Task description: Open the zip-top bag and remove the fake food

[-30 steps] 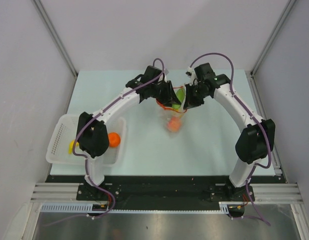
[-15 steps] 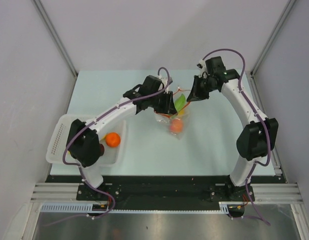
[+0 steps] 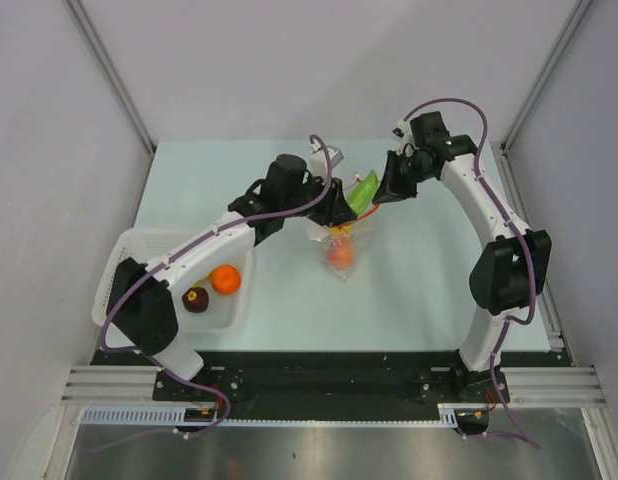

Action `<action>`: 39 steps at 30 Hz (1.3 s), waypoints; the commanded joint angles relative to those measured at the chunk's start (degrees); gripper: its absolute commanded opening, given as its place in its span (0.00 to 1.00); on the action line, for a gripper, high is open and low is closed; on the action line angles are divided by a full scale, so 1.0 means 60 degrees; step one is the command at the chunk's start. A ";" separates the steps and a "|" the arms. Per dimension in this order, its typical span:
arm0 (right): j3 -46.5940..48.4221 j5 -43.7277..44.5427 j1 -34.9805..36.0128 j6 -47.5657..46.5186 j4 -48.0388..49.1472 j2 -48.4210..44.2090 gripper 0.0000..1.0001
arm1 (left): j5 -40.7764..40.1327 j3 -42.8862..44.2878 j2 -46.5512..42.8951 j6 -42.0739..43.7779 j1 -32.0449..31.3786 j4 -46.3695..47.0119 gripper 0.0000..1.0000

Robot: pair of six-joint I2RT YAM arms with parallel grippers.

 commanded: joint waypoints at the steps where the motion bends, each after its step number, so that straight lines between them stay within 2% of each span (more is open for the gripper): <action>1: 0.0097 -0.0057 -0.0103 -0.0154 0.0092 -0.0069 0.00 | 0.1161 -0.0427 -0.0879 -0.0235 -0.0047 0.2219 0.00; 5: 0.0010 0.0103 0.0000 -0.0198 0.0019 -0.0230 0.00 | 0.1120 0.0041 -0.0821 -0.1332 0.0041 0.2673 0.00; 6: -0.0005 0.0133 0.0029 -0.0213 0.0018 -0.0260 0.00 | 0.0612 0.0100 -0.0865 -0.1741 0.0142 0.2761 0.00; 7: -0.0020 0.0191 0.0044 -0.0213 0.0033 -0.0289 0.00 | 0.0215 0.0202 -0.0923 -0.2804 0.0187 0.2791 0.00; 9: -0.0078 0.0221 0.0087 -0.0257 0.0018 -0.0406 0.00 | -0.0299 0.0392 -0.1011 -0.3646 0.0420 0.2835 0.00; 10: -0.0093 0.0206 0.0088 -0.0271 0.0018 -0.0436 0.00 | -0.0461 0.0683 -0.1011 -0.4288 0.0509 0.2734 0.00; 13: -0.0137 0.0192 0.0073 -0.0271 0.0018 -0.0494 0.00 | -0.0799 0.1008 -0.1113 -0.5039 0.1006 0.1855 0.00; 15: -0.0108 0.0163 0.0058 -0.0271 0.0018 -0.0465 0.00 | -0.1352 0.1023 -0.1508 -0.5056 0.1358 0.0892 0.00; 16: -0.0093 0.0162 0.0073 -0.0271 0.0018 -0.0465 0.00 | -0.2270 0.1052 -0.1669 -0.4998 0.1475 0.0307 0.00; 18: -0.0064 0.0148 0.0073 -0.0286 0.0018 -0.0436 0.00 | -0.2994 0.0922 -0.2225 -0.4460 0.1783 -0.0955 0.00; 19: -0.0064 0.0119 0.0073 -0.0286 0.0033 -0.0436 0.00 | -0.4331 0.0790 -0.2401 -0.4296 0.1842 -0.1974 0.00; 21: -0.0064 0.0046 0.0073 -0.0315 0.0033 -0.0421 0.00 | -0.5744 0.0600 -0.2914 -0.4351 0.1959 -0.3281 0.00; 22: -0.0064 0.0031 0.0073 -0.0330 0.0033 -0.0407 0.00 | -0.6897 0.0540 -0.3046 -0.4512 0.2061 -0.4564 0.00; 25: -0.0064 0.0016 0.0073 -0.0403 0.0048 -0.0407 0.00 | -0.7974 -0.0161 -0.3515 -0.4850 0.2515 -0.6123 0.00; 29: -0.0122 0.0001 0.0073 -0.0491 0.0018 -0.0392 0.00 | -0.8430 -0.1567 -0.4276 -0.5026 0.3160 -0.6846 0.00; 33: -0.0254 -0.0013 0.0073 -0.0564 0.0004 -0.0406 0.00 | -0.8184 -0.3016 -0.4717 -0.5071 0.4213 -0.6906 0.00; 37: -0.0459 -0.0057 0.0073 -0.0579 0.0062 -0.0465 0.00 | -0.7320 -0.3357 -0.4076 -0.4968 0.6173 -0.6716 0.00; 39: -0.0489 -0.0043 0.0073 -0.0608 0.0077 -0.0480 0.00 | -0.6853 -0.3313 -0.3709 -0.4793 0.6717 -0.6381 0.00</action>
